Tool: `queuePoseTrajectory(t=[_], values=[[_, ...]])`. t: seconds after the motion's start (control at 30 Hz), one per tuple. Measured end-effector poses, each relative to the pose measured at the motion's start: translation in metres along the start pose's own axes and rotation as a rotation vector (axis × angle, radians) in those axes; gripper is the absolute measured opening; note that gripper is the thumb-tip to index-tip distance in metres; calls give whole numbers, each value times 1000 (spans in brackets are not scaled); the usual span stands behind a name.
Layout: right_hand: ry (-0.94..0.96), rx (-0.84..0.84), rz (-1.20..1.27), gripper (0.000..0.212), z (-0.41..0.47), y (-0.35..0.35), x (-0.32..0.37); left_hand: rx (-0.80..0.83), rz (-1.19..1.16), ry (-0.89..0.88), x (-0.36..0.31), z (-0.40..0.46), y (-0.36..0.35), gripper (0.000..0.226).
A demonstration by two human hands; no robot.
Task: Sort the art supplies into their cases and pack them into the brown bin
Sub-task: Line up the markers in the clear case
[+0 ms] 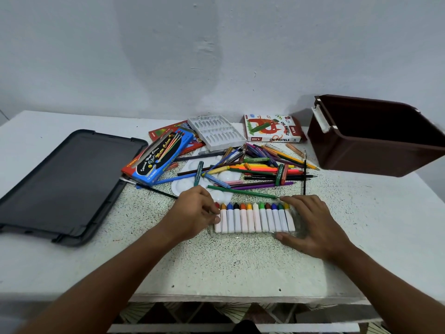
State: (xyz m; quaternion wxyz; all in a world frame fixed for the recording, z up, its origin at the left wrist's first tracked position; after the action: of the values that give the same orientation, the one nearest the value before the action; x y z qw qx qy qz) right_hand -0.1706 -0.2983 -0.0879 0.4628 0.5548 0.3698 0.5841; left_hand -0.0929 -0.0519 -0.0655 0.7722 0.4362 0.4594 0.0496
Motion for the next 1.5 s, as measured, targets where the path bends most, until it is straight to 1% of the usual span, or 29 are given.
queuePoseTrajectory(t=[0.13,0.27,0.37,0.47,0.53,0.63,0.73,0.8,0.9,1.0,1.1,1.27,1.4,1.5], values=[[-13,8,-4,86,0,1,0,-12,20,13,-1,1,-1,19],[-3,24,1,84,0,1,2,31,61,24,-1,4,1,21],[10,51,2,87,2,1,2,58,85,24,-2,6,4,20],[64,59,-47,94,5,2,9,47,96,31,0,9,14,19],[106,95,-108,99,10,2,16,1,161,40,6,14,28,25],[128,248,-211,106,20,-3,24,-97,309,49,23,25,56,40],[149,357,-314,108,28,-5,31,-140,538,126,53,39,83,62],[154,390,-333,107,31,-4,37,-131,615,212,73,47,97,76],[148,423,-290,99,34,-2,43,-78,593,365,97,54,105,86],[112,454,-164,90,34,-2,47,-34,544,437,107,57,105,89],[61,476,-29,87,31,-1,48,-23,505,461,114,58,103,91],[-1,444,84,82,31,7,49,-55,497,474,115,57,102,92],[-42,433,138,88,35,14,51,-114,490,469,108,56,107,90],[-32,413,135,86,39,24,54,-161,503,423,95,58,115,94]])
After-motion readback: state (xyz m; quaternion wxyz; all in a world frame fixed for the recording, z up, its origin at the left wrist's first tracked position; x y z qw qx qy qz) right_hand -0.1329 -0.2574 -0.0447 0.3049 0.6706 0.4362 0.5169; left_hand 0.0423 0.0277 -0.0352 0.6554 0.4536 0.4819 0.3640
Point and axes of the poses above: each hand's wrist, its own z-axis towards the middle knuckle, its own y-axis out of the back of the hand, x = y × z, the point moved 8 cm from there along z, towards the middle knuckle, and after that the axes turned 13 degrees about -y, right-handed, at the moved point
